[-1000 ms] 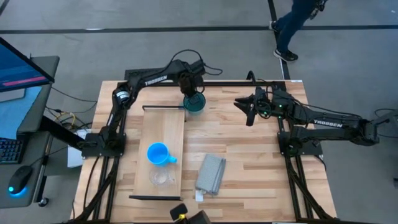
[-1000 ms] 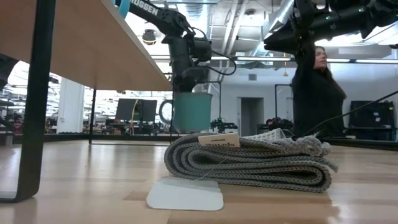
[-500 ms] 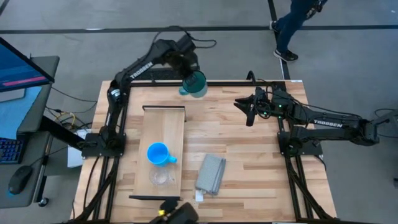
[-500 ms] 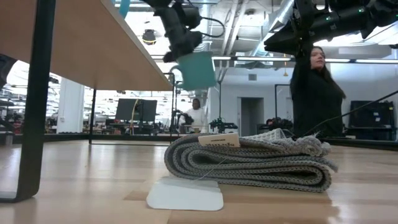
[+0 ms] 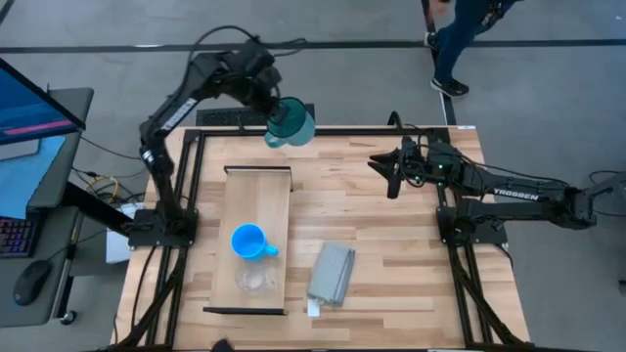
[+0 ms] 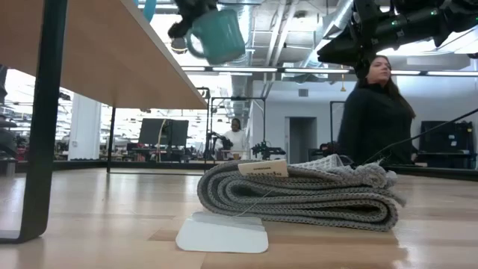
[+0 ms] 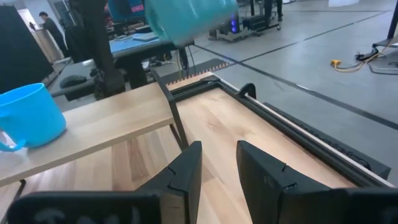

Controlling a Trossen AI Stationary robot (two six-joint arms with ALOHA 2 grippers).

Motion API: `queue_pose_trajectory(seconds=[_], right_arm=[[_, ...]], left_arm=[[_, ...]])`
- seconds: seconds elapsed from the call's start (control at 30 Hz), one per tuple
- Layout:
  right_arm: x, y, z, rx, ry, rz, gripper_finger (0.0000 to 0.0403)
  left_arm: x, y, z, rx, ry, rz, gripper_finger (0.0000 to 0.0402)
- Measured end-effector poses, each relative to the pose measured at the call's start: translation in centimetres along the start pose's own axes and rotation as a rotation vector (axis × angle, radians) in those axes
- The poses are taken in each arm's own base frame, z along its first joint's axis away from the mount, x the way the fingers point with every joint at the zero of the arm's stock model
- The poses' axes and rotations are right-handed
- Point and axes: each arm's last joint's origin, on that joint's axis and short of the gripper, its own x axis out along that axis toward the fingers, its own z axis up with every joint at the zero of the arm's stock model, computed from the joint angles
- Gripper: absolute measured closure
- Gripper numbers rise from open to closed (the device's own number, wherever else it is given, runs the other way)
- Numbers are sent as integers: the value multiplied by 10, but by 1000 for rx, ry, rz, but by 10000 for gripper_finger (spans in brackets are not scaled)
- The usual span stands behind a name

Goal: Stack small to large cups/mugs on shelf
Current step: Put the blue mug on the shelf

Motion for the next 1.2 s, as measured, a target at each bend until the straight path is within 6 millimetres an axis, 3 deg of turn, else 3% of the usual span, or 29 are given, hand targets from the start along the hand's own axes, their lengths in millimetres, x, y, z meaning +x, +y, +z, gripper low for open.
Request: queue_pose_trajectory(seconds=[0.27,0.53,0.77,1.2], right_arm=[[0,0,0,42,3,1,280],[0,4,-1,39,7,22,280],[0,10,-3,77,21,55,280],[-2,15,-21,70,204,60,280]], left_arm=[[-62,-9,-31,-238,-57,1,390],[-95,-23,-53,-430,-162,82,390],[-98,-39,-61,-525,-197,90,390],[-93,-83,-81,-803,-326,122,390]])
